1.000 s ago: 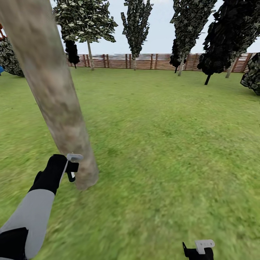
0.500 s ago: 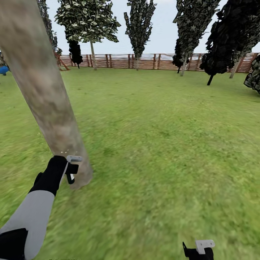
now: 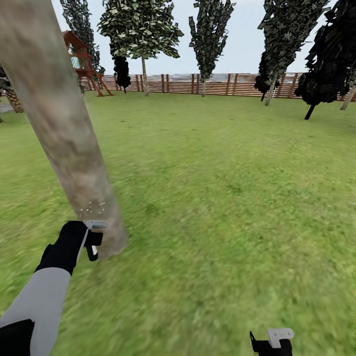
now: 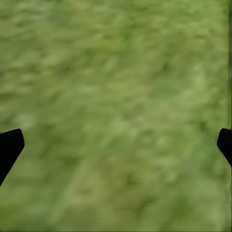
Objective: In the garden, pick up the pesticide atomizer on the floor and spray pesticide onto both trees until each tree trunk is fully covered.
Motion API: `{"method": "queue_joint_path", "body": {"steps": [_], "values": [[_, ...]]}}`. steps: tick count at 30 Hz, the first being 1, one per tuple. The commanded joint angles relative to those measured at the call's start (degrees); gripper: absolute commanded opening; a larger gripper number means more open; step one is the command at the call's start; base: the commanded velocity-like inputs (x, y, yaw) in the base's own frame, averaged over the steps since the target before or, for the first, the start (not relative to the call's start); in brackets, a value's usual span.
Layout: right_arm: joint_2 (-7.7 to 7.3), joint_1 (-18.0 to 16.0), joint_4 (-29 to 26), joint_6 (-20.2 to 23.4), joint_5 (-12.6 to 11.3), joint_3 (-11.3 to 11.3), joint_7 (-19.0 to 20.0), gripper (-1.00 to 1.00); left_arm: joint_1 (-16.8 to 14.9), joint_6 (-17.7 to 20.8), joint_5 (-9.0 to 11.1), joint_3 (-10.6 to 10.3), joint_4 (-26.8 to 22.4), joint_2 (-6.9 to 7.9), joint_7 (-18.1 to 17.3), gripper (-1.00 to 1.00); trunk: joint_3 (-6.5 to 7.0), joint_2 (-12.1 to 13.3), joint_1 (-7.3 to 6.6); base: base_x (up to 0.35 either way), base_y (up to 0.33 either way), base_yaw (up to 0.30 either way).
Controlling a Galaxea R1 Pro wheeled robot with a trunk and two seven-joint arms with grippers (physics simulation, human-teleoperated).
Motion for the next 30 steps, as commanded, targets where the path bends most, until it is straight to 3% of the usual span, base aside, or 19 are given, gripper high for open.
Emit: {"method": "queue_joint_path", "body": {"steps": [1, 8, 12, 15, 20, 22, 24, 25, 28, 30], "values": [[0.0, 0.0, 0.0, 0.0, 0.0, 0.0, 0.0, 1.0, 0.11, -0.06, -0.17, -0.05, 0.02, -0.19, 0.0, -1.0, 0.0, 0.0, 0.0, 0.177, -0.242, 0.001], [-0.08, 0.0, 0.0, 0.0, 0.0, -0.17, -0.02, 1.0, 0.25, -0.06, -0.12, 0.02, 0.05, -0.39, 0.01, -1.0, 0.0, 0.0, 0.0, 0.177, -0.242, 0.0], [-0.06, 0.0, 0.0, 0.0, 0.0, -0.25, -0.03, 1.0, 3.02, -0.18, -0.21, 2.55, 0.01, 2.85, -0.04, -1.0, 0.0, 0.0, 0.0, 0.177, -0.242, 0.113], [-0.03, 0.0, 0.0, 0.0, 0.0, -0.25, -0.03, 1.0, 5.56, -0.99, -0.03, 3.0, 0.04, 4.86, -0.09, -1.0, 0.0, 0.0, 0.0, 0.174, -0.214, 0.258], [0.0, 0.0, 0.0, -0.01, 0.0, -0.17, -0.03, 1.0, 6.78, -1.74, 0.23, 2.68, -0.04, 3.99, -0.08, -1.0, 0.0, 0.0, 0.0, 0.045, -0.039, 0.274], [0.0, 0.0, 0.0, 0.0, 0.0, -0.06, -0.02, 1.0, 6.8, -1.8, 0.27, 2.56, -0.1, 2.57, -0.07, -1.0, 0.0, 0.0, 0.0, 0.002, -0.002, 0.275], [0.0, 0.0, 0.0, -0.03, 0.0, -0.01, -0.02, 1.0, 6.68, -2.89, 0.2, 2.6, -0.35, 0.09, -0.08, -1.0, 0.0, 0.0, 0.0, 0.001, -0.001, 0.183], [0.0, 0.0, 0.0, -0.06, 0.0, 0.0, -0.01, 1.0, 6.62, -3.57, 0.18, 2.6, -0.44, -0.33, -0.08, -1.0, 0.0, 0.0, 0.0, 0.0, 0.0, 0.063], [0.0, 0.0, 0.0, -0.05, 0.0, 0.02, -0.03, 1.0, 6.58, -4.92, 0.03, 2.92, -0.3, 0.11, -0.14, -1.0, 0.0, 0.0, 0.0, 0.0, 0.0, 0.021], [0.0, 0.0, 0.0, -0.04, 0.0, 0.04, 0.01, 1.0, 6.66, -6.83, -0.03, 2.94, -0.14, 3.21, -0.16, -1.0, 0.0, 0.0, 0.0, 0.0, 0.0, 0.003]]}}
